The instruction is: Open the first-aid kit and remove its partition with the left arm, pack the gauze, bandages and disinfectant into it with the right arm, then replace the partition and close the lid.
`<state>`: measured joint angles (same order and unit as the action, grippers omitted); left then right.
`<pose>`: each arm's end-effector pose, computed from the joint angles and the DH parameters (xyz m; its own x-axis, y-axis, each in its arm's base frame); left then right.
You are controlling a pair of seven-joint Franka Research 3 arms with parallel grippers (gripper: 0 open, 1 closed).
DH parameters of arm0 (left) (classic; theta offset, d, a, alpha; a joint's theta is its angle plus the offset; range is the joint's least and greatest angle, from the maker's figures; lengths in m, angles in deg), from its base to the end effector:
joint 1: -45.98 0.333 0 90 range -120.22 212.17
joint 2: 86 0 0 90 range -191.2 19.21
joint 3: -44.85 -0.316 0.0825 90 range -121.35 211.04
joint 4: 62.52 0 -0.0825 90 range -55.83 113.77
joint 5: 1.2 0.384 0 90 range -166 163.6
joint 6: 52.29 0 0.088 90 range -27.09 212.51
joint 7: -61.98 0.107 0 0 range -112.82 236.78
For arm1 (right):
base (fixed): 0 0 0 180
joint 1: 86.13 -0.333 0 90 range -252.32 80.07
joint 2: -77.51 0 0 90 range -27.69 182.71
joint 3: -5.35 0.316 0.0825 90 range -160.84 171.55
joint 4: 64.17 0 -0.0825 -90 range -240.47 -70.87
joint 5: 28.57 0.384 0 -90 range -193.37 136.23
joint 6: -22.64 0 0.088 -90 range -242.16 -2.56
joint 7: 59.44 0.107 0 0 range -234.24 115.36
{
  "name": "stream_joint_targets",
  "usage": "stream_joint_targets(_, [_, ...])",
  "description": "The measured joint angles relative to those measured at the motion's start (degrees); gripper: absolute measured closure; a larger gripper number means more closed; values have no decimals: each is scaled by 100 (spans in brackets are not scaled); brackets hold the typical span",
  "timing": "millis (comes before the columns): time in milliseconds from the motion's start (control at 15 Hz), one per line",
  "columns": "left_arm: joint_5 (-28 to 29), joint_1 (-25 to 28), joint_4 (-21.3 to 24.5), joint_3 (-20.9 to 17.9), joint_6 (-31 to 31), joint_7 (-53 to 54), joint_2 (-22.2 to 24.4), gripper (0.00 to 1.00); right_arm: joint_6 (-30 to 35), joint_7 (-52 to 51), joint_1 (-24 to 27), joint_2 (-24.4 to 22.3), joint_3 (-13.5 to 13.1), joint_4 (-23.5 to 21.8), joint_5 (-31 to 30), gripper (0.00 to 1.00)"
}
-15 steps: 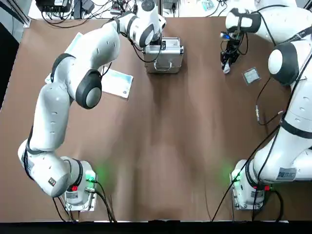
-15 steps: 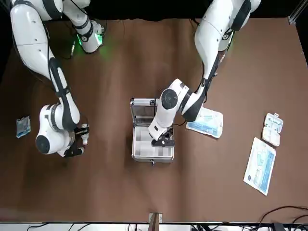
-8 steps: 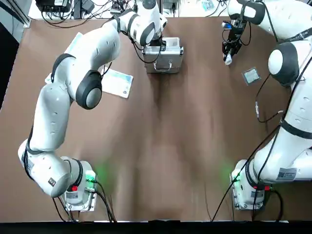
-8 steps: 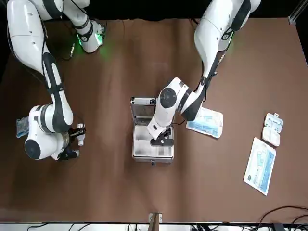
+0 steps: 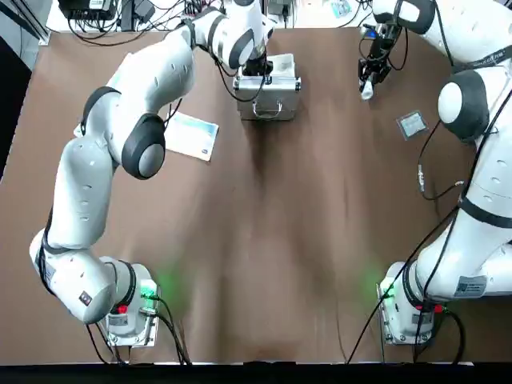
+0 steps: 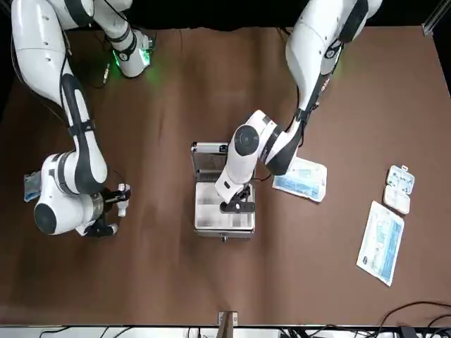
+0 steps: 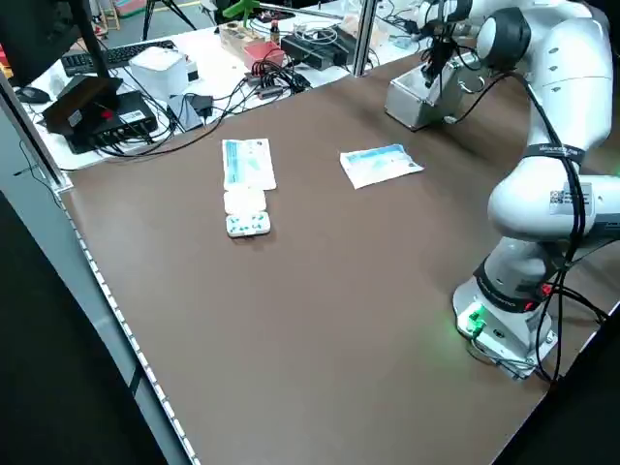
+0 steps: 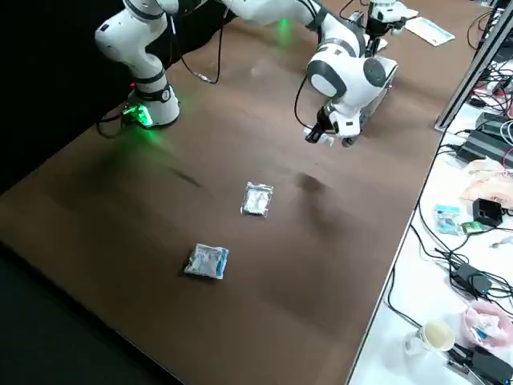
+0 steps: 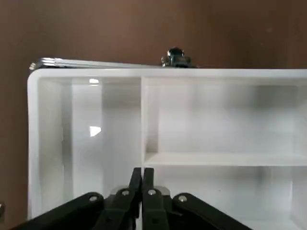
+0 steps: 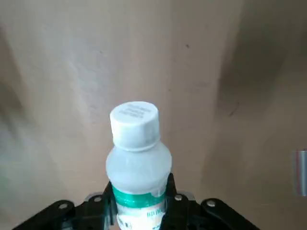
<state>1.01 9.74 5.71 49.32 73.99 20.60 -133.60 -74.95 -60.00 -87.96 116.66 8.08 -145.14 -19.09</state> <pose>0.6011 -0.4917 0.3040 0.9920 0.0308 0.1226 0.0136 -0.9903 0.1384 0.6752 0.0640 0.2741 0.9216 0.0630 -0.3830 -0.0058 -0.9844 -0.1759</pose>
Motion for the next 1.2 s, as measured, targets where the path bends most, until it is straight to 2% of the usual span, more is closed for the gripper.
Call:
stream_joint_targets(133, [-1, 13, -15, 0, -113, -235, 183, 96, 1, 199, -78, -1, 6, 141, 56, 60])
stream_joint_targets(400, [-13, 79, -22, -25, -406, -436, 612, 96, 2, 714, -261, 0, 190, 261, 86, 60])
stream_joint_targets(733, [-14, 565, -25, -21, -725, -193, 1048, 96, -210, 1589, -743, 0, 363, 454, 310, 60])
stream_joint_targets(933, [-15, 863, -27, -18, -1276, 206, 1312, 96, -910, 2094, -1145, 1, 380, 524, 509, 60])
stream_joint_targets(1200, [-39, 1543, -22, -19, -1925, 1293, 1673, 96, -1996, 2531, -1714, 51, 388, 531, 662, 60])
